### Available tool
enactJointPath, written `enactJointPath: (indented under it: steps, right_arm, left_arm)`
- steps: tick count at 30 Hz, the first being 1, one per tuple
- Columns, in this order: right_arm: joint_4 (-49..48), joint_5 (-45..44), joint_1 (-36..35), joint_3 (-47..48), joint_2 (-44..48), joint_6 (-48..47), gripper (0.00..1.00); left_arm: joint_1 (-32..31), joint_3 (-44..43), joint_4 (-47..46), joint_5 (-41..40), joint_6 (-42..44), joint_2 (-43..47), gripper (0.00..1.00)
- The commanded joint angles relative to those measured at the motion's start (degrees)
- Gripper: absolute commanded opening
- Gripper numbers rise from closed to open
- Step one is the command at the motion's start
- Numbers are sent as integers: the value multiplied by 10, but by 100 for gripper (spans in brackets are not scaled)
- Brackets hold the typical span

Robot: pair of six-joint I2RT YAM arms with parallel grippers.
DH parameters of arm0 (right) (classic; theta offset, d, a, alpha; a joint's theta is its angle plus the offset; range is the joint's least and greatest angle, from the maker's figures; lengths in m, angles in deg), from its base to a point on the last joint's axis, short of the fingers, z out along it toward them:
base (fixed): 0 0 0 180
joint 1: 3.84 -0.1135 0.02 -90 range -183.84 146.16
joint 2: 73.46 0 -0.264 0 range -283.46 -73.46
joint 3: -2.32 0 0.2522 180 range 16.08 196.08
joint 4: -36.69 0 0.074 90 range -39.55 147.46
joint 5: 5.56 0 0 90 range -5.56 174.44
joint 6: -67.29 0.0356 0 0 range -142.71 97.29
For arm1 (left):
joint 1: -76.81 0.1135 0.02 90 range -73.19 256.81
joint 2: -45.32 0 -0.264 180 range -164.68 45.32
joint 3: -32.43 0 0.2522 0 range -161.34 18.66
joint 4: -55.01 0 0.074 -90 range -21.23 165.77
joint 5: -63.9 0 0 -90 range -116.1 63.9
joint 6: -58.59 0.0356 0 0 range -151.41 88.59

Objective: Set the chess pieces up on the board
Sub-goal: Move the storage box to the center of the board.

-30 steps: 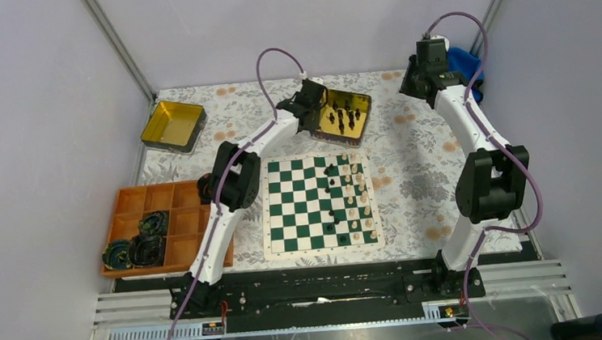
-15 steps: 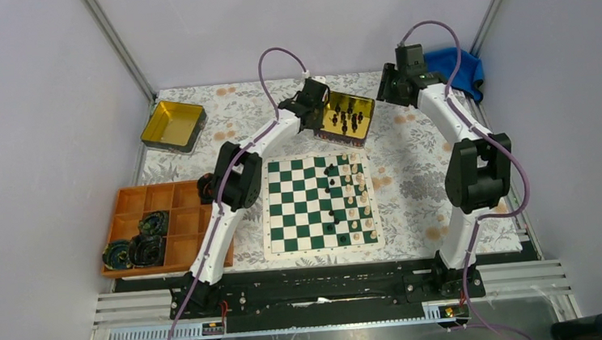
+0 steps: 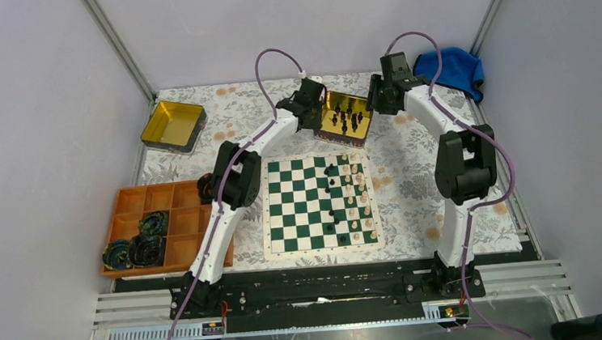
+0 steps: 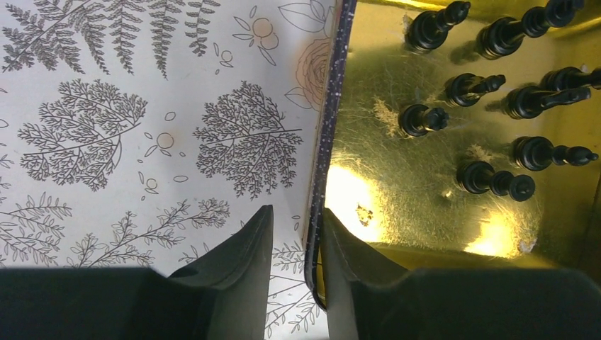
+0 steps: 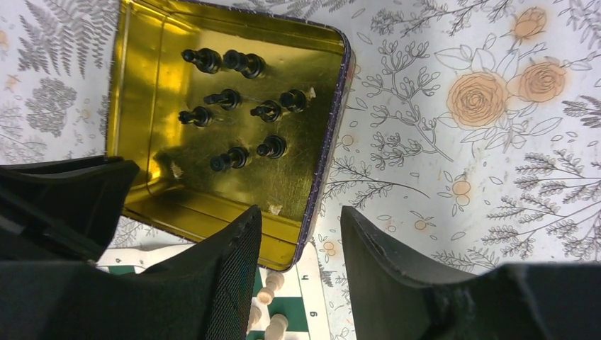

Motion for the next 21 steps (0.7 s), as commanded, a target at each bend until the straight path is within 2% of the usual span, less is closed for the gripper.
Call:
enactJointPath:
  steps: [1,7,15,18,21]
  right_arm:
    - [14,-1,-13,28,-25,6,52]
    - [14,-4,-24,38,-60,9,52]
    - [16,-5,-26,53,-105,21,49]
    - [18,-6,-26,62,-121,22,44]
    - [23,-10,-26,76,-137,23,36]
  left_arm:
    - [10,-20,-23,-8,-6,3,37]
    - [15,-17,-17,-20,-5,19,40]
    - [16,-18,-21,-6,-20,40,49]
    - [15,-20,-20,-4,-25,48,53]
    - [17,-20,-20,-10,-26,59,53]
